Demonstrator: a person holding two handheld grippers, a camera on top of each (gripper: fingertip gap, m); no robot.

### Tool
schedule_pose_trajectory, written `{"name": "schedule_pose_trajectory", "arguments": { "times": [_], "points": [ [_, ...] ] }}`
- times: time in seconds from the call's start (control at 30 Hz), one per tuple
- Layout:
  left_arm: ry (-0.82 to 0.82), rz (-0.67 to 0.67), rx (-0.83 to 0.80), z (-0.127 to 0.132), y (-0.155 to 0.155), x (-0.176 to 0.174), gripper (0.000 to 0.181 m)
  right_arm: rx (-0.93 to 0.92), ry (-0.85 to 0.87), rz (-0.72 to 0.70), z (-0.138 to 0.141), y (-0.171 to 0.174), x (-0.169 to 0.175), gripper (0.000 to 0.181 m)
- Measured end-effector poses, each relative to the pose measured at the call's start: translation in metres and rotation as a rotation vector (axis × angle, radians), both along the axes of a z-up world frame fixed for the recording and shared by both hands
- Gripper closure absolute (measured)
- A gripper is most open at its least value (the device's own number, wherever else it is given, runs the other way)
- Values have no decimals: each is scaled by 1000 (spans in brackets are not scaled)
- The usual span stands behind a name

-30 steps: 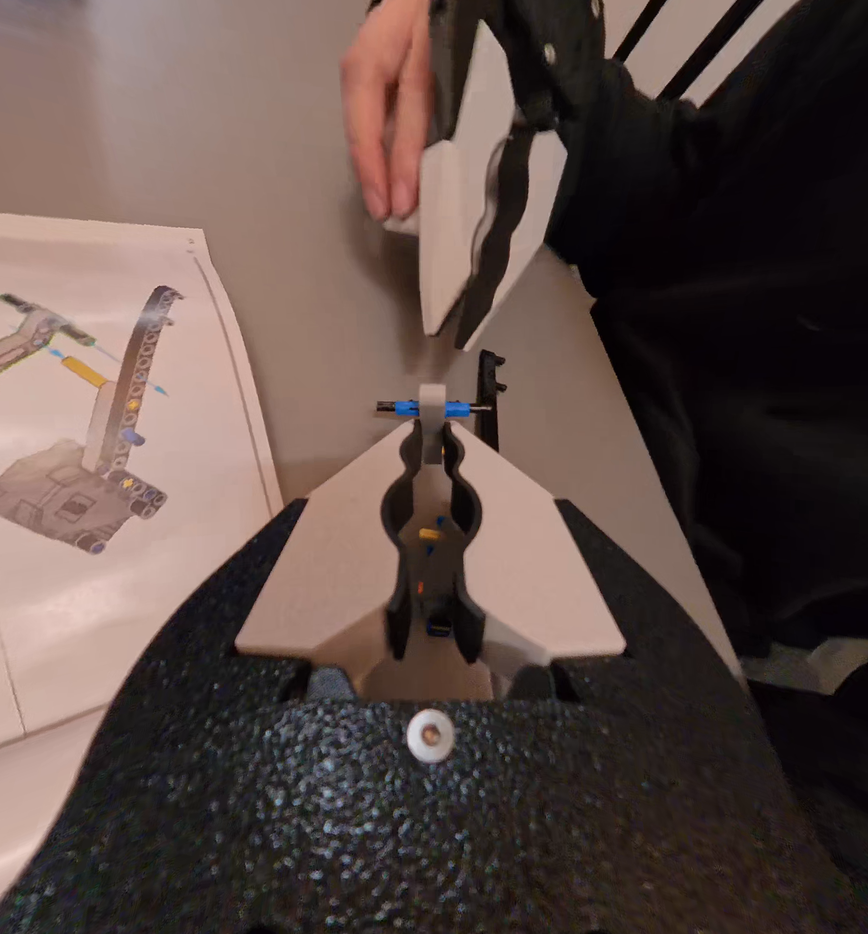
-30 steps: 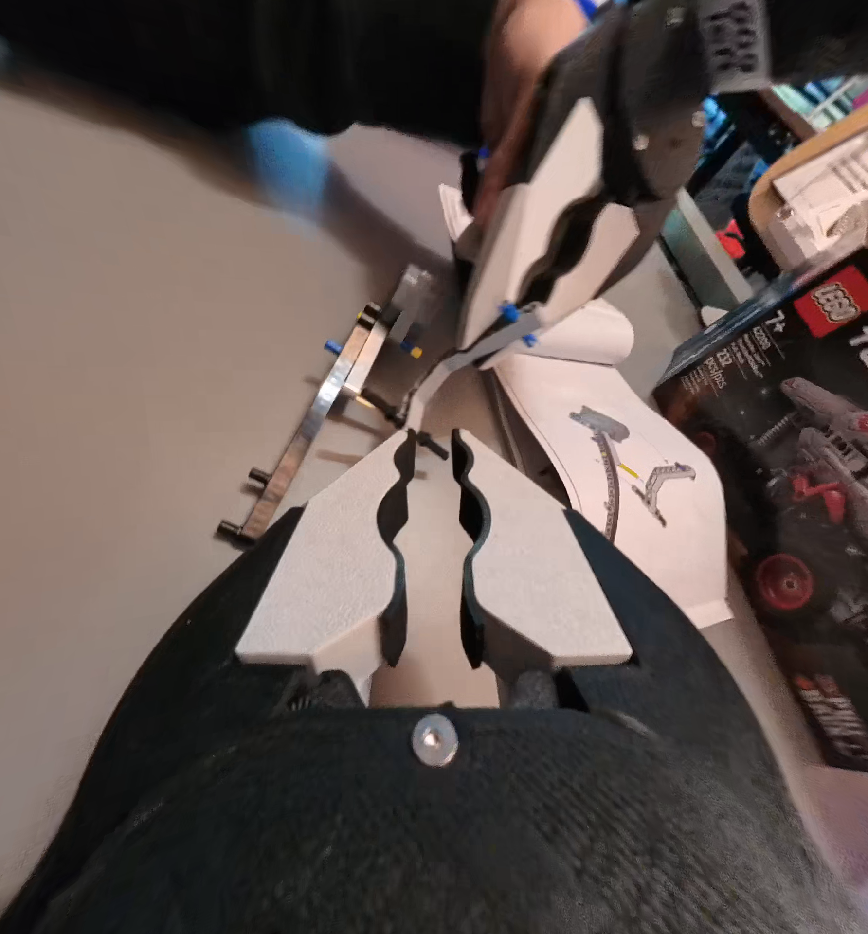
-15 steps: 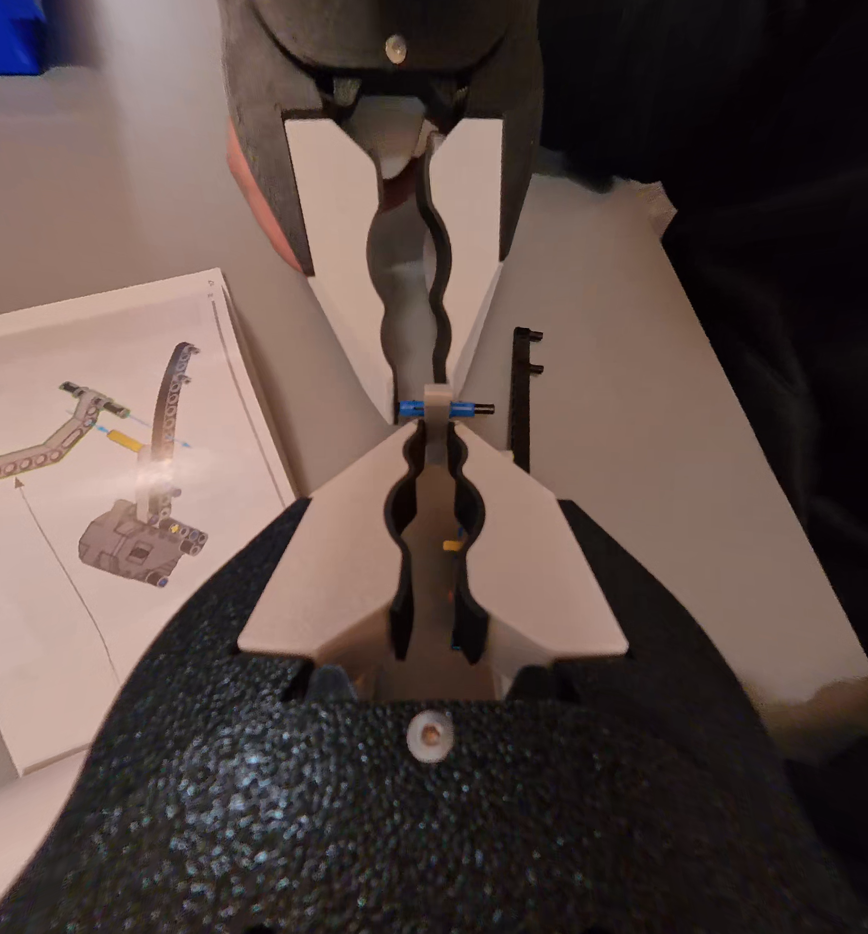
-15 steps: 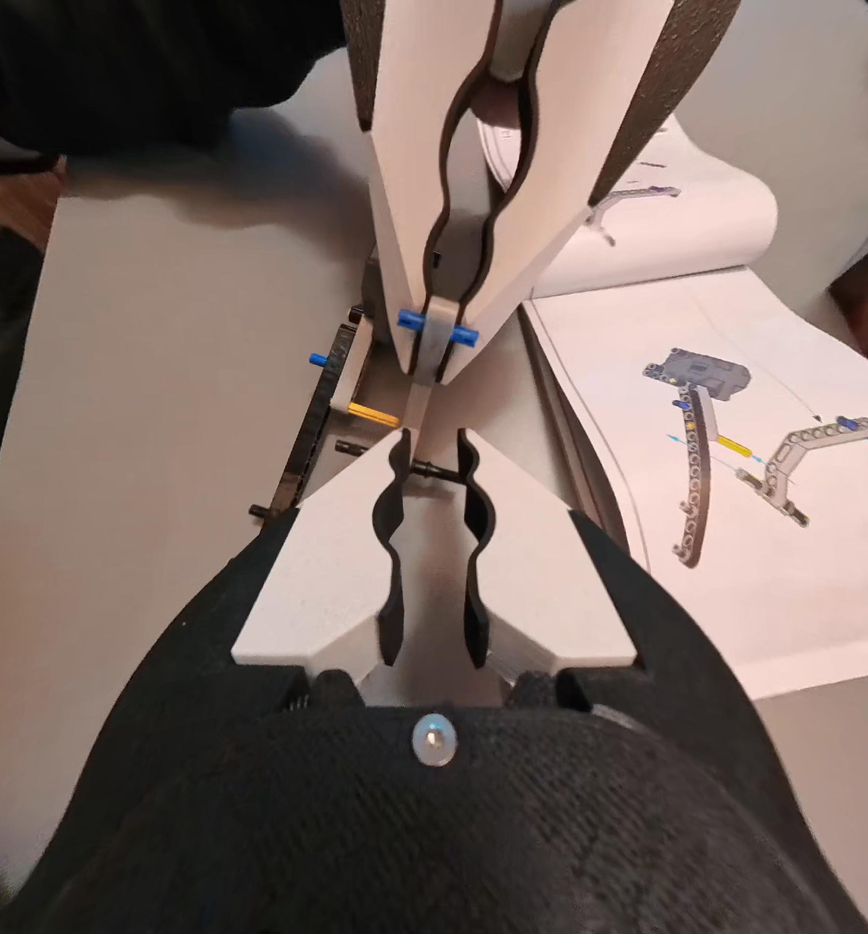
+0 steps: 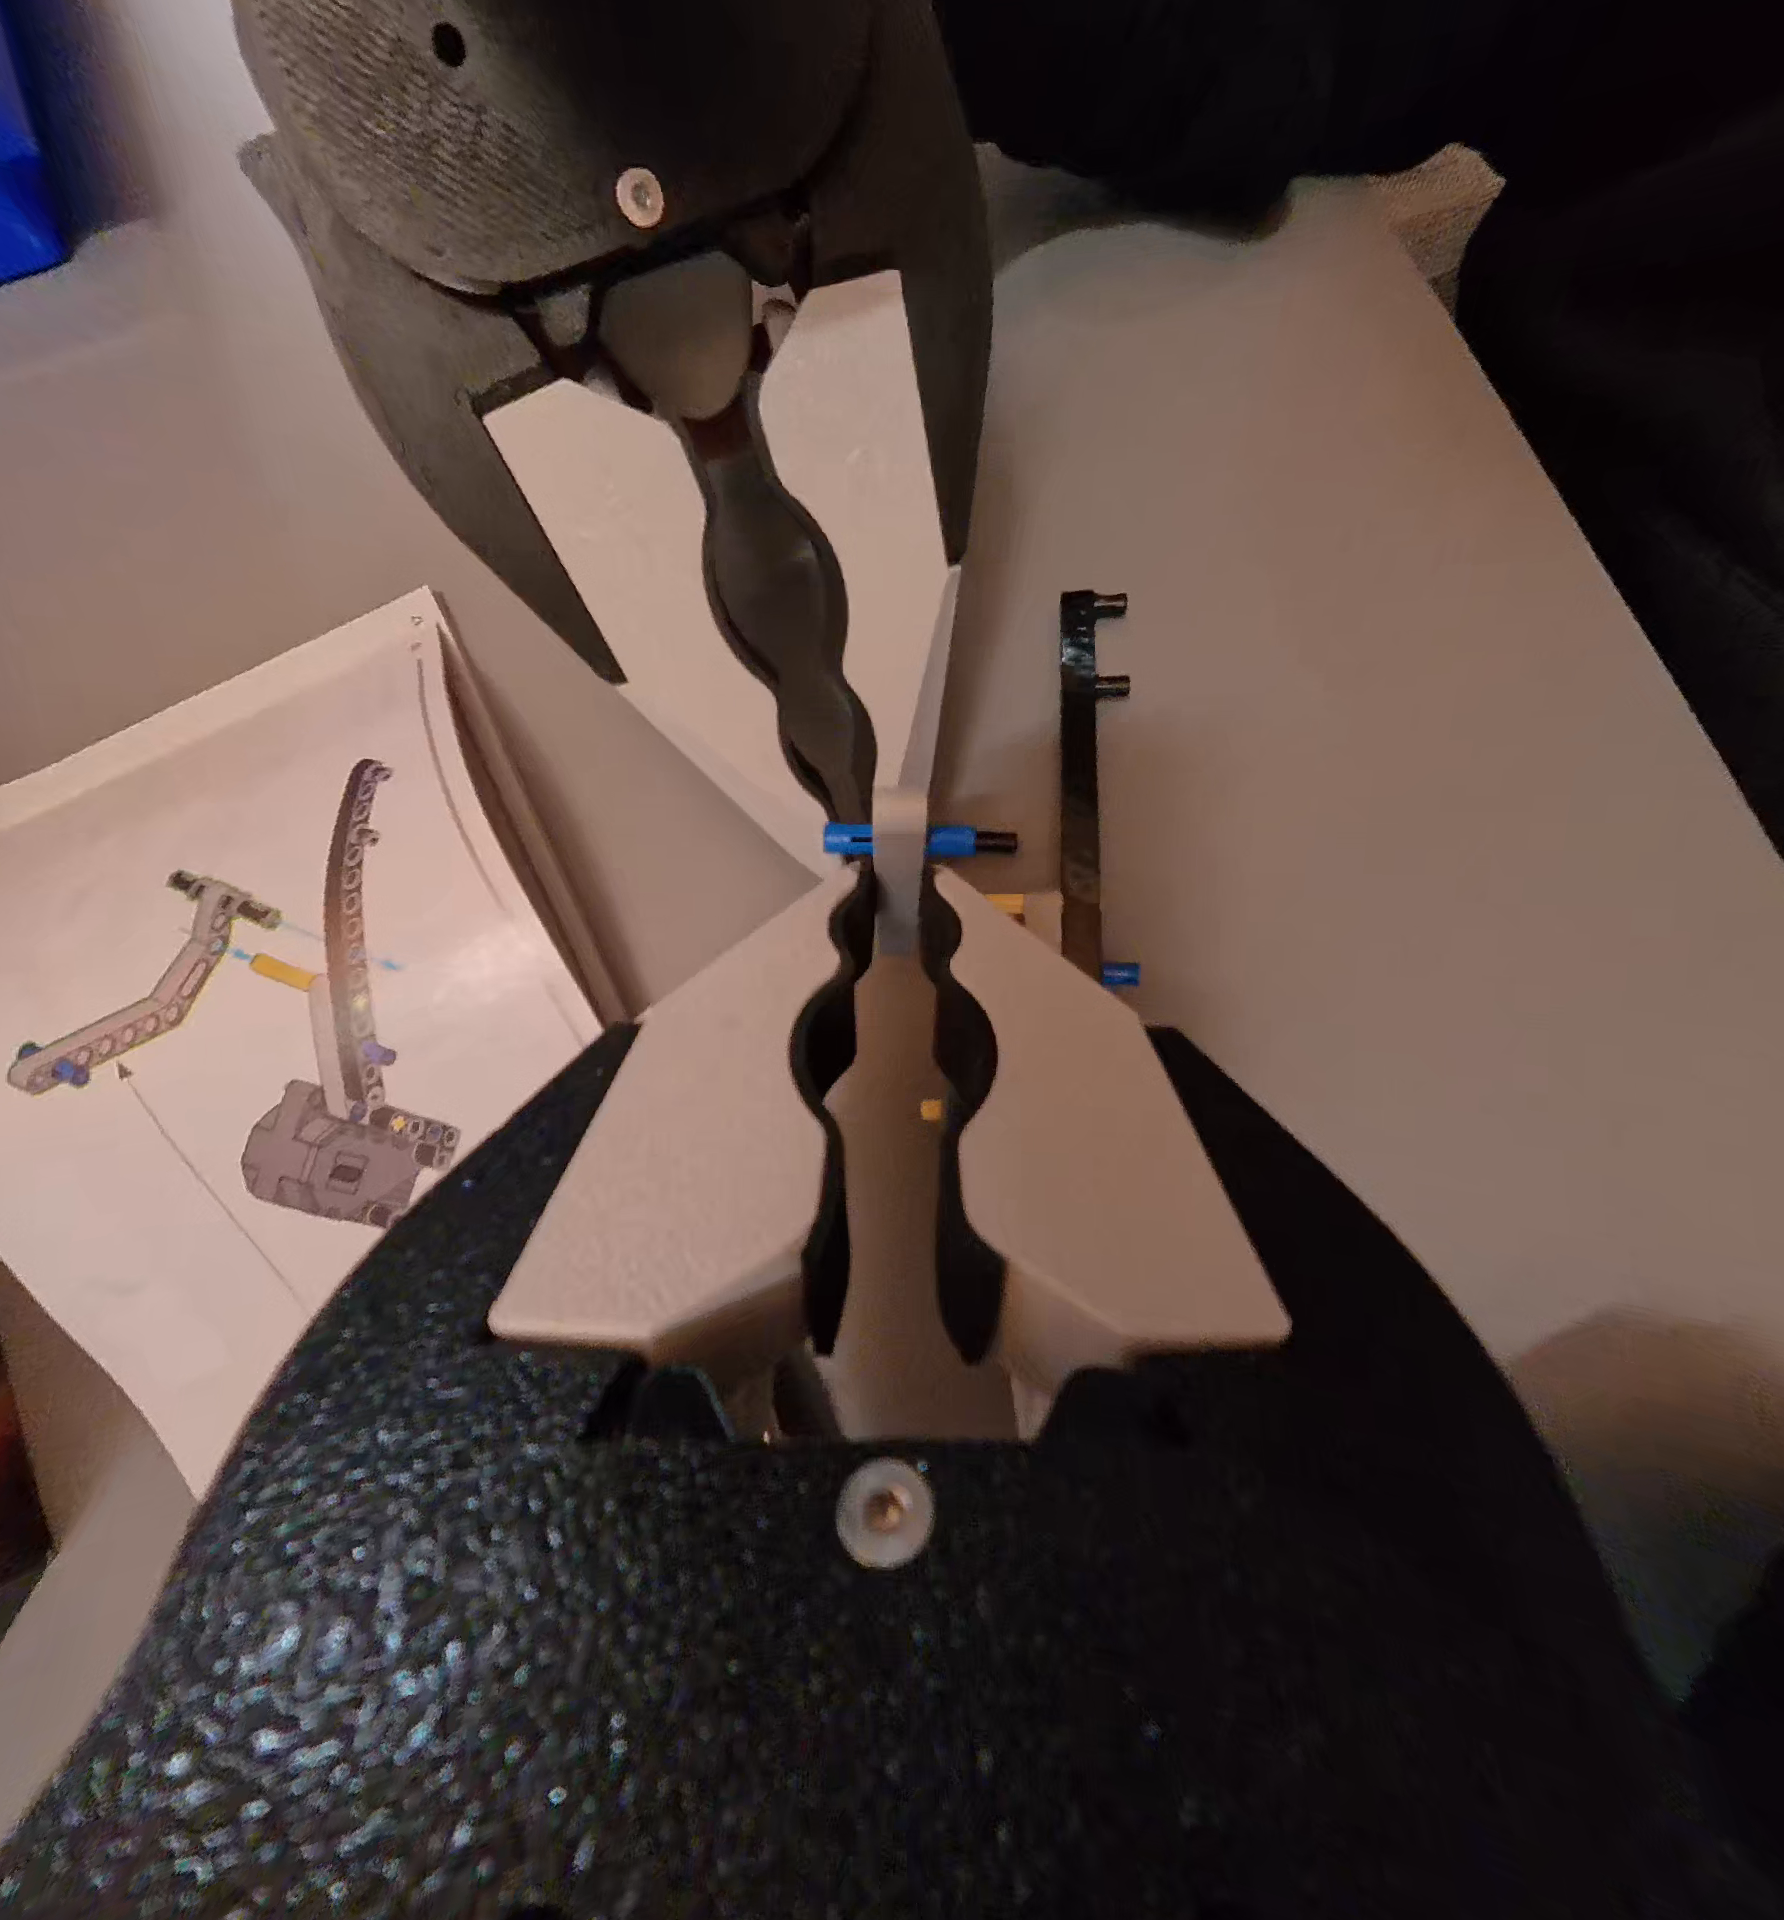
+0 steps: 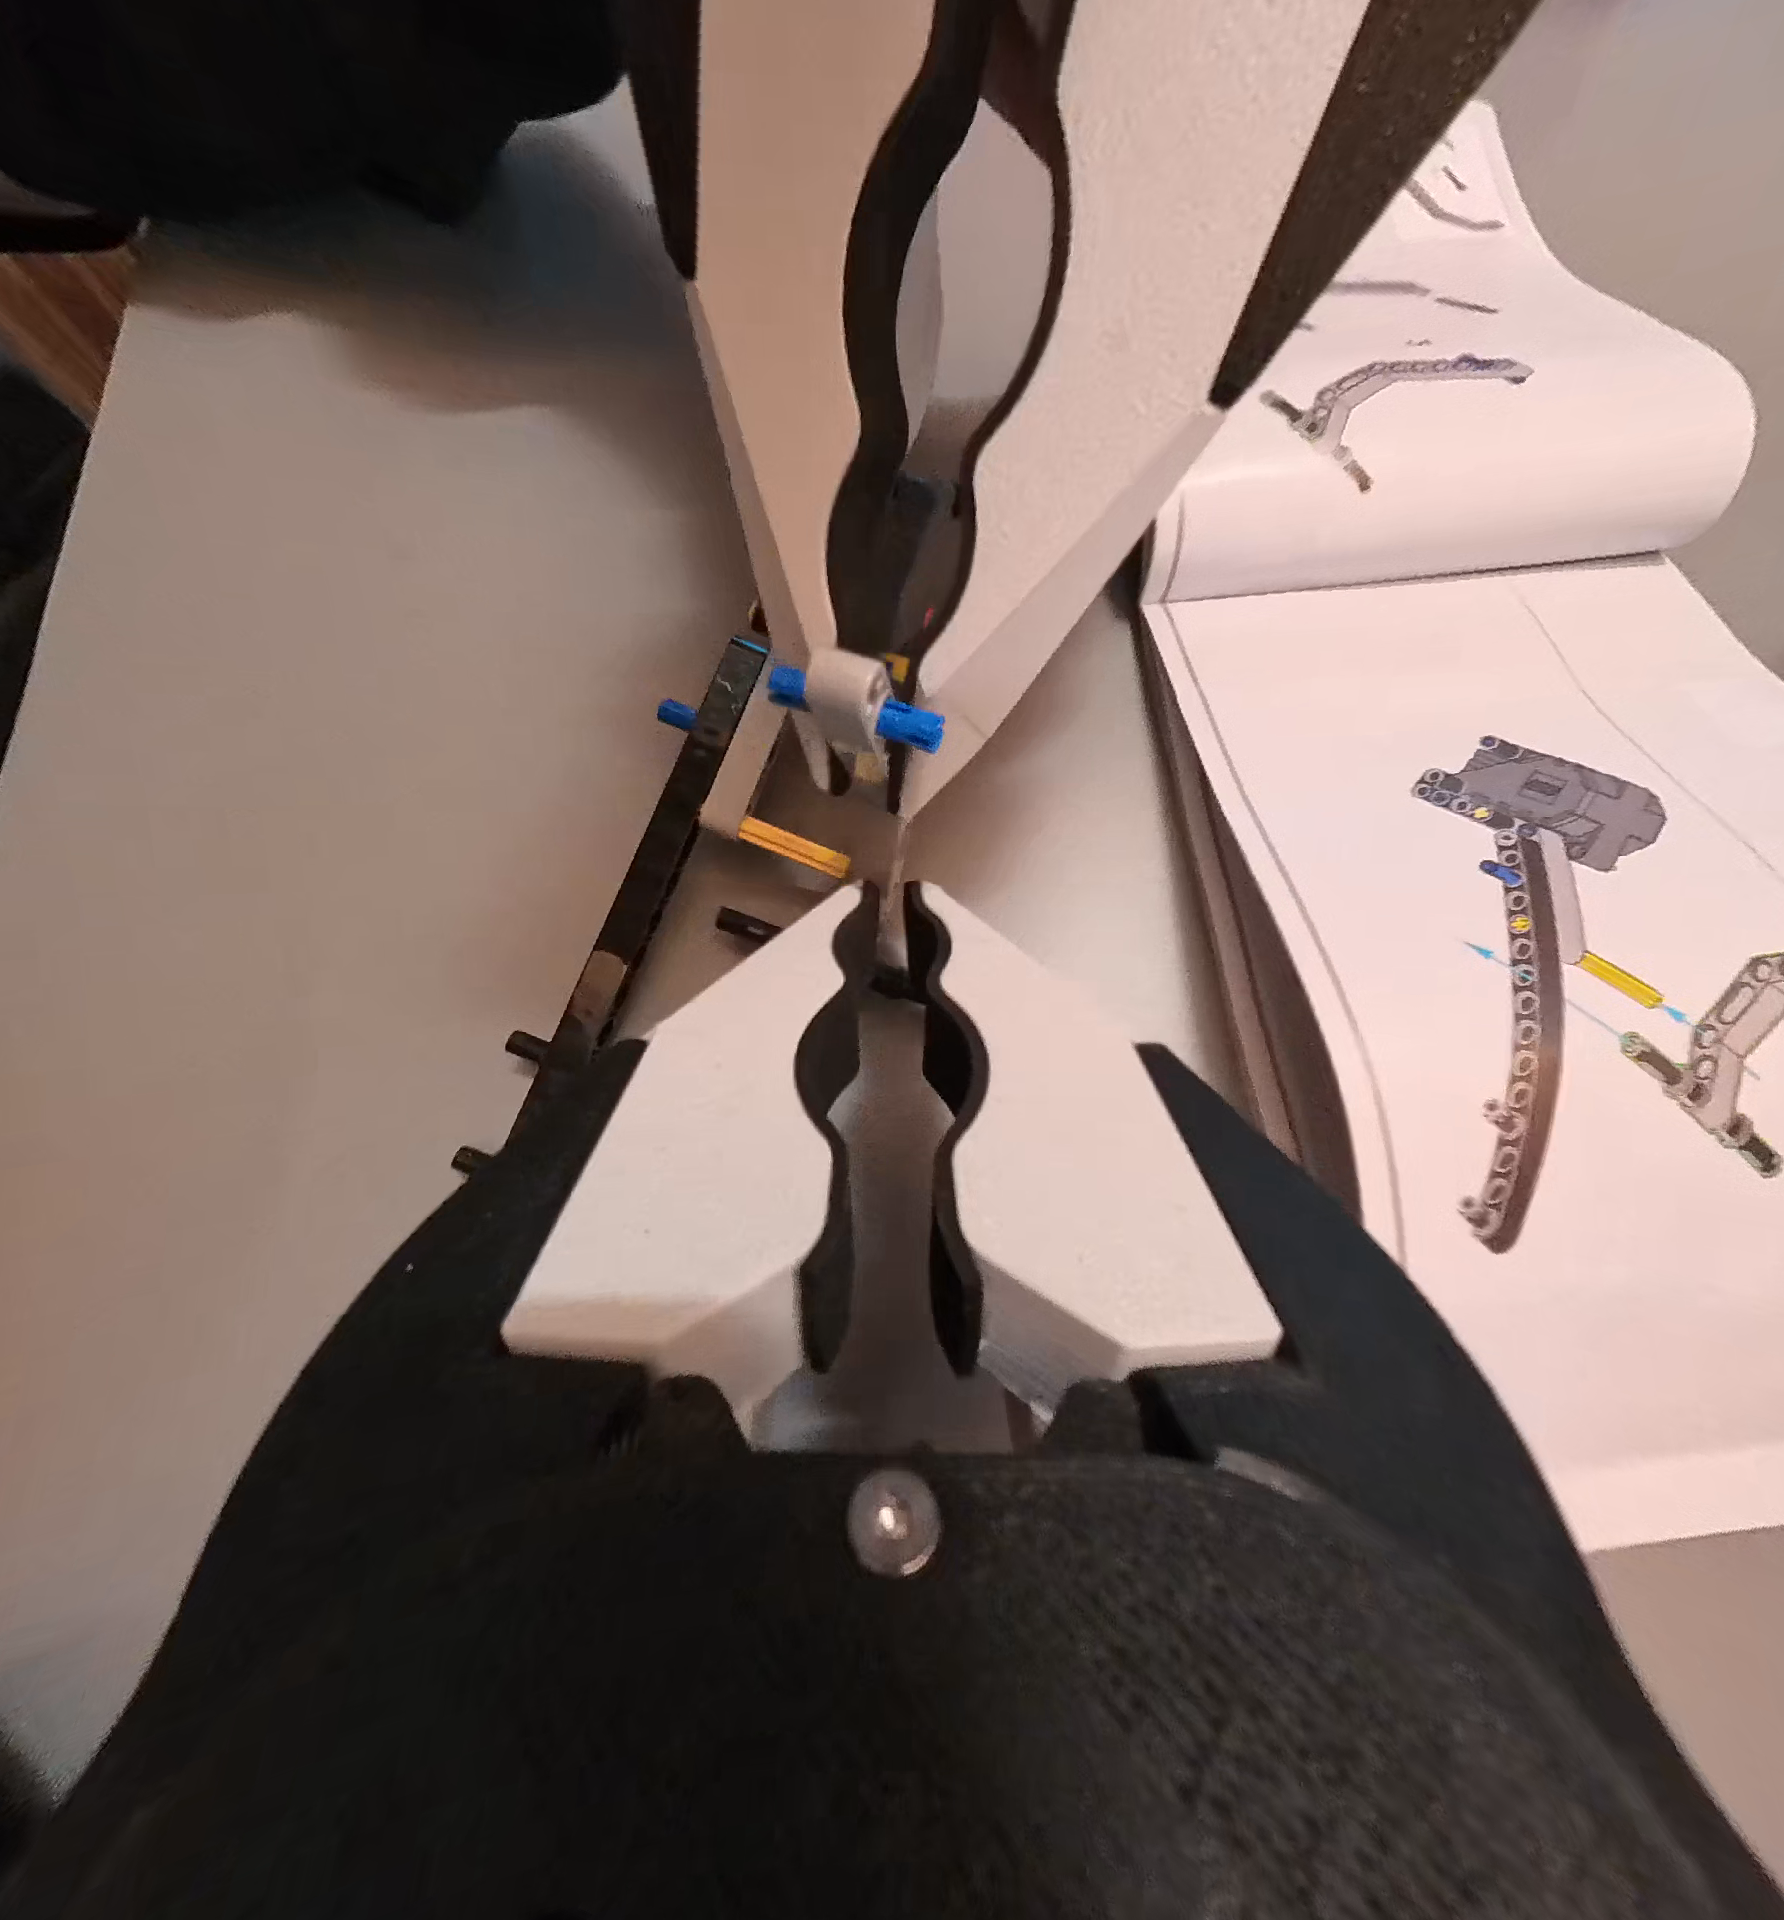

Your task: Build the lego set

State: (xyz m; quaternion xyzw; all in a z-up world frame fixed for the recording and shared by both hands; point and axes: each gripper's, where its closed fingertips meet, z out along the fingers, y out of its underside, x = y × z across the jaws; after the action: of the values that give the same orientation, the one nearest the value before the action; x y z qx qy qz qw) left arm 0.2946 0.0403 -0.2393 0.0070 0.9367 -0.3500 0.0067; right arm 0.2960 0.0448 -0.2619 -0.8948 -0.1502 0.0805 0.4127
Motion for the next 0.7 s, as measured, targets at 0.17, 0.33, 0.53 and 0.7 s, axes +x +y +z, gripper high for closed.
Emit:
{"name": "schedule_pose_trajectory", "arguments": {
  "times": [0.17, 0.33, 0.53, 0.7],
  "points": [
    [-16, -12, -14, -1, 3, -6, 176, -7, 9, 1, -4, -1, -6, 166],
    [-36, 11, -42, 5, 1, -4, 176, 10, 58, -31, 5, -5, -13, 139],
    [-49, -4, -13, 5, 2, -8, 175, 9, 22, -116, 9, -1, -32, 109],
    [-58, -9, -2, 3, 1, -8, 175, -66, -84, -181, -10, -2, -33, 104]
  ]
}}
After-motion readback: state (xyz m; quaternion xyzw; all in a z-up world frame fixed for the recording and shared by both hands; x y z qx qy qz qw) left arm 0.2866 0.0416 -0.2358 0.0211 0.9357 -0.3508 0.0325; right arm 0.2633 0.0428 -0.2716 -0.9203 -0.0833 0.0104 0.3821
